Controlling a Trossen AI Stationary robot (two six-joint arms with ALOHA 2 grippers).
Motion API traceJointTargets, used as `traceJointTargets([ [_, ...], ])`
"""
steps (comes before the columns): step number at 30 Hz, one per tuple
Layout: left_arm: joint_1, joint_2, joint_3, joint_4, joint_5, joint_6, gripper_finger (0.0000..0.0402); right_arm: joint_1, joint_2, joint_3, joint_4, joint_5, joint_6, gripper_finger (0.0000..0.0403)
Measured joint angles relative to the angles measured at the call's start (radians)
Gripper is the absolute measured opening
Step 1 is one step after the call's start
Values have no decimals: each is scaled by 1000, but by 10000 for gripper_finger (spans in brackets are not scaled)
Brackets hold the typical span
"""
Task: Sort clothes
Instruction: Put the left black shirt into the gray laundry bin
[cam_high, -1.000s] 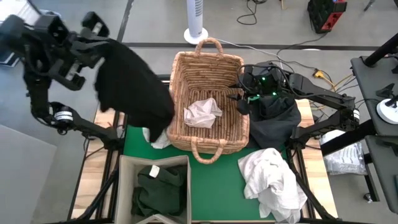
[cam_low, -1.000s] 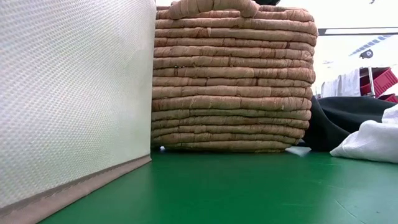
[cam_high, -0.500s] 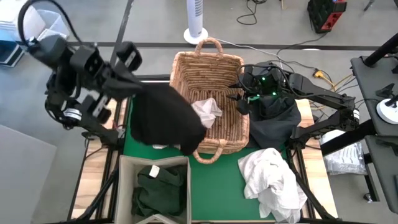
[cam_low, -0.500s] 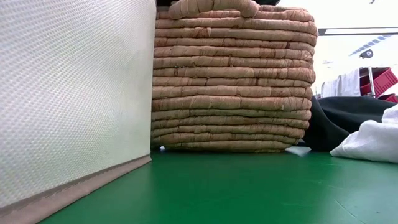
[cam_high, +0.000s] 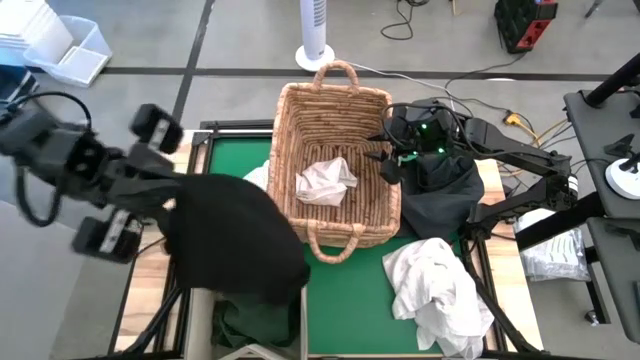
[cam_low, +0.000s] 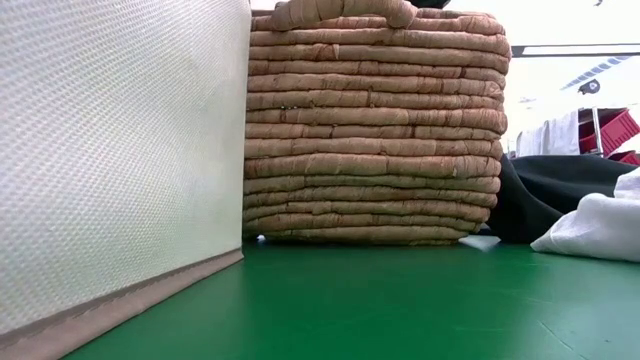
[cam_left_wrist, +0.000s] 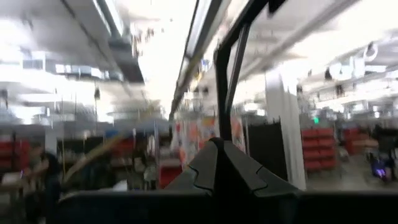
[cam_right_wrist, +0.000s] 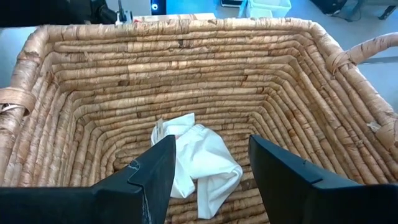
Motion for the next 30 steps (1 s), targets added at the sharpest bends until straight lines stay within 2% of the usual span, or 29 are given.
traceJointTargets([
  [4, -75, 16, 1, 117, -16, 73, 0, 0, 0, 0, 11, 0, 14, 195],
  [8, -109, 32, 1, 168, -60, 152, 0, 0, 0, 0, 15, 0, 15, 195],
  [12, -113, 42, 0, 148, -148, 162, 0, 0, 0, 0, 19, 0, 26, 196],
  [17, -119, 78, -1, 44, -274, 154, 0, 0, 7, 0, 19, 0, 26, 192],
  [20, -141, 99, -2, 5, -377, 196, 0, 0, 20, 0, 19, 0, 24, 194],
  [23, -170, 111, -1, -35, -524, 203, 0, 0, 34, 0, 19, 0, 22, 196],
  [27, -218, 128, -1, -144, -717, 125, 0, 0, 52, 0, 19, 0, 7, 194],
  [30, -274, 136, -2, -164, -830, 96, 0, 0, 59, 0, 19, 0, 6, 196],
])
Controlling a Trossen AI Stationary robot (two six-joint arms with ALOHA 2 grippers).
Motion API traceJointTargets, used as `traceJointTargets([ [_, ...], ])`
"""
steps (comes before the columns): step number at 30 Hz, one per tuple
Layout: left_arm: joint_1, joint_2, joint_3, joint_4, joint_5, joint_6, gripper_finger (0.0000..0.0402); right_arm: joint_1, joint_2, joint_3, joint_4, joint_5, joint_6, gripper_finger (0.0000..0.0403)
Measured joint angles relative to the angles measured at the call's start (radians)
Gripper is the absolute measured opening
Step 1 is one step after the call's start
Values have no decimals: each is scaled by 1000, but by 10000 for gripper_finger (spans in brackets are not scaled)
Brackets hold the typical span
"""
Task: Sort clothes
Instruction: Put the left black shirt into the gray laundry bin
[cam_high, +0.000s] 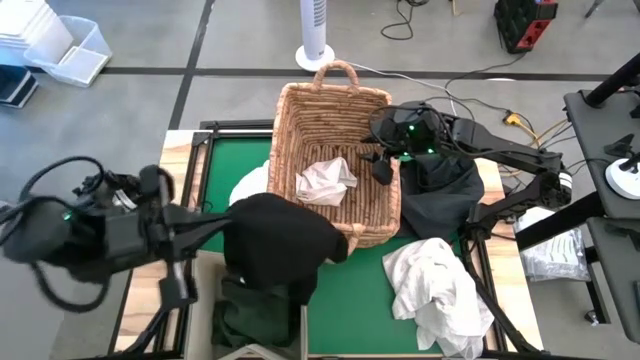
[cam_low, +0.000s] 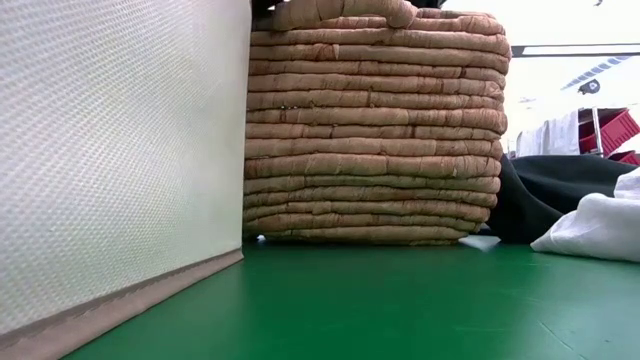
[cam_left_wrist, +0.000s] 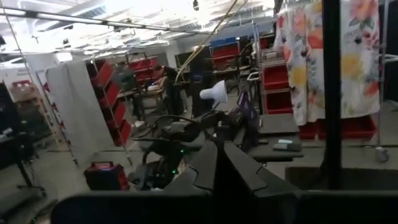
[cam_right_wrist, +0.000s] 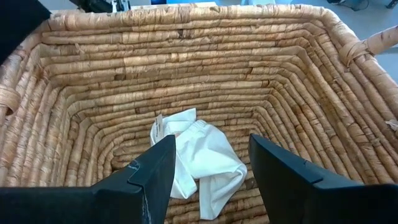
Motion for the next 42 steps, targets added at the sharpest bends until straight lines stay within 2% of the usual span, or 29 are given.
traceJointTargets([
  [5, -103, 7, 1, 104, -14, 11, 0, 0, 3, 0, 1, 0, -1, 194],
  [9, -177, 15, 1, 220, -20, 120, 0, 0, 3, 0, 3, 0, -3, 196],
  [11, -203, 8, 1, 235, -87, 153, 0, 0, 3, 0, 11, 0, -1, 196],
  [14, -214, 5, 1, 216, -296, 175, 0, 0, 3, 0, 19, 0, -1, 193],
  [16, -212, 7, 1, 150, -330, 170, 0, 0, 3, 0, 19, 0, 0, 192],
  [18, -212, 11, 0, 103, -301, 98, 0, 0, 3, 0, 19, -1, 4, 192],
  [22, -213, 18, 0, 15, -328, 40, 0, 0, 3, 0, 18, -1, 5, 196],
  [32, -212, 21, -5, -349, -327, -354, 3, 0, 3, 0, 18, -1, 8, 198],
  [36, -212, 22, -6, -447, -302, -465, 28, 0, 3, 0, 18, -1, 8, 199],
  [42, -210, 23, -6, -470, -261, -486, 99, 0, 3, 0, 18, -1, 8, 201],
])
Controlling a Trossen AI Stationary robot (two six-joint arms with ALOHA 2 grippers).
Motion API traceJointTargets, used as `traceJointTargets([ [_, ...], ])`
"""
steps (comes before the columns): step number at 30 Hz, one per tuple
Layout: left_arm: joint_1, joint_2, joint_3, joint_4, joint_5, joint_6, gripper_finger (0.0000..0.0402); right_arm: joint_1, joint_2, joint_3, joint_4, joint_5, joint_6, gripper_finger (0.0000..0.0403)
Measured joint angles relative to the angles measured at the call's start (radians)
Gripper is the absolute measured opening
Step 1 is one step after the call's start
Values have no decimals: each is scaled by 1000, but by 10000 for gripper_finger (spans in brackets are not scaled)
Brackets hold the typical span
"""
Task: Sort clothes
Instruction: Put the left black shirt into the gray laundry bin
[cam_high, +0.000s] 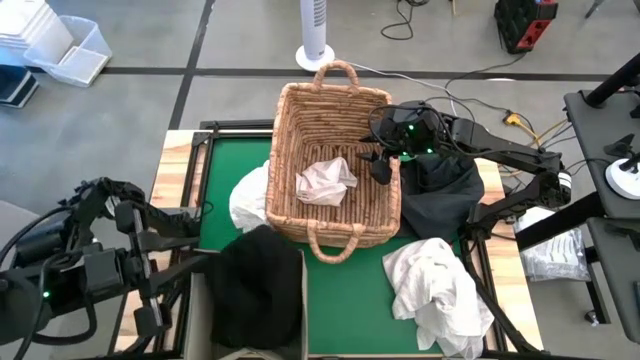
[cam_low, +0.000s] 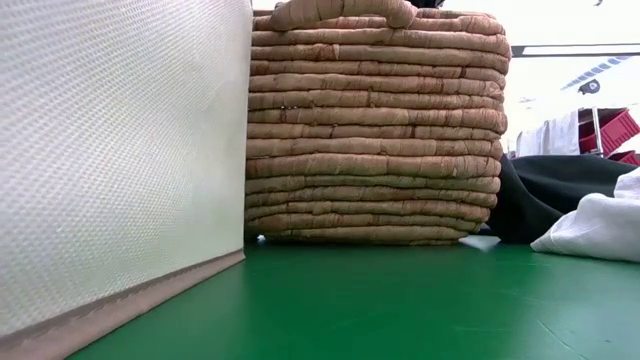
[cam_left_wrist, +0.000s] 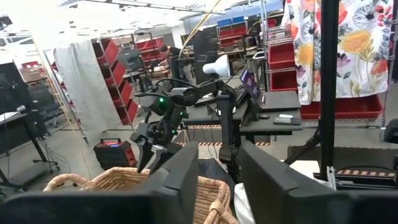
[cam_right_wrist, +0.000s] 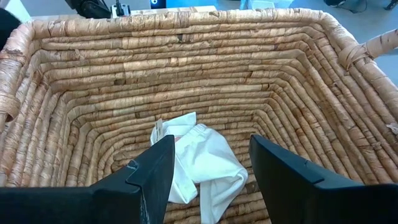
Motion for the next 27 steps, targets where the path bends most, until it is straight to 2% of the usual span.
traceJointTargets([
  [5, 7, 0, 0, -11, -7, -3, 148, 0, 0, 0, 0, 0, 0, 201],
  [10, 45, -1, 0, -128, 18, -124, 157, 0, 0, 0, 0, 0, 3, 199],
  [15, 137, -11, 0, -399, 266, -407, 155, 0, 0, 0, 0, 0, 3, 200],
  [18, 203, -2, -1, -558, 400, -519, 155, 0, 0, 0, 0, 0, 3, 201],
  [21, 250, 18, -12, -609, 460, -527, 155, 0, 0, 0, 0, 0, 3, 199],
  [27, 280, 55, -34, -609, 553, -397, 155, 0, 0, 0, -1, 0, 0, 201],
])
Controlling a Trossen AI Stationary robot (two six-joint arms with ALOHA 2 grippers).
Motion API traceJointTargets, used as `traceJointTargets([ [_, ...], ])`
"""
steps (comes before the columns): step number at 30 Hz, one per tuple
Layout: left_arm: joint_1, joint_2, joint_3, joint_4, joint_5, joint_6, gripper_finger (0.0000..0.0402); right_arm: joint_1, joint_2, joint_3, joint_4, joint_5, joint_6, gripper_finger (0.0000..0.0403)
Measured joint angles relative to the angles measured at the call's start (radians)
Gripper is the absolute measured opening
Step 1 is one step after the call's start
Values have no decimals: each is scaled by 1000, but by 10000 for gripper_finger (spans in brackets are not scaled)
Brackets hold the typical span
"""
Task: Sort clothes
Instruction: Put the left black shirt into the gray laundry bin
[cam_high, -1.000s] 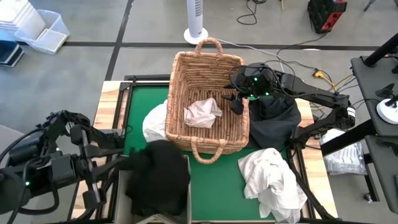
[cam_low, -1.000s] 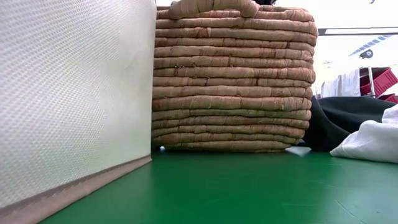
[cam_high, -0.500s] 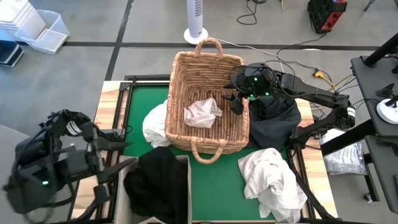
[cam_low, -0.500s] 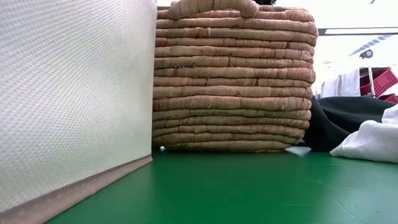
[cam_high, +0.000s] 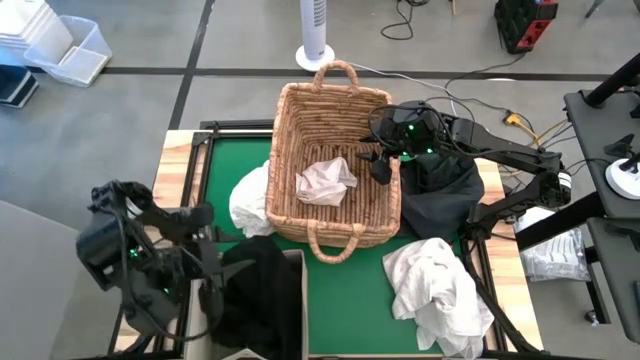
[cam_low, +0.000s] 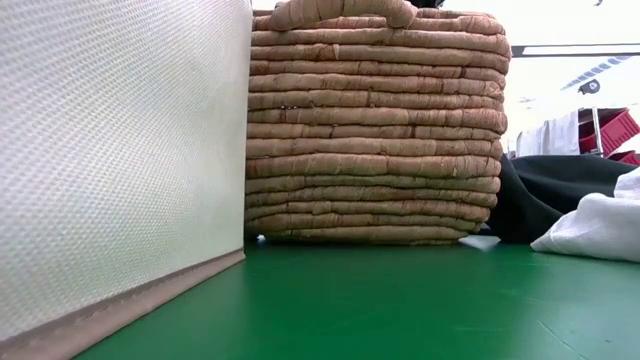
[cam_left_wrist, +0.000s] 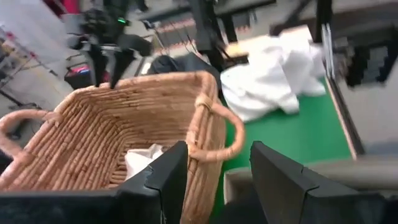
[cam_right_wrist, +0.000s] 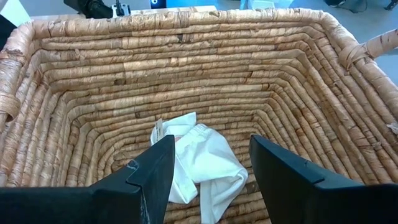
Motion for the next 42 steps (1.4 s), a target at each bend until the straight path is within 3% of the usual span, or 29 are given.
traceJointTargets([
  [6, 14, 15, -95, 0, 130, 27, 155, 0, 0, 0, -1, 0, 0, 196],
  [12, 84, 8, -267, 0, 201, -17, 155, 0, 0, -2, -1, 0, 8, 196],
  [16, 148, 6, -392, 6, 319, -10, 155, 0, 0, -6, 0, 0, 9, 194],
  [21, 209, -13, -524, 46, 387, 1, 155, 0, 0, -16, 0, 0, 8, 197],
  [30, 260, -123, -684, 203, 480, -3, 155, 0, 0, -50, 2, 0, 7, 195],
  [42, 288, -192, -837, 298, 490, -8, 155, 0, 0, -75, 19, 0, 7, 196],
])
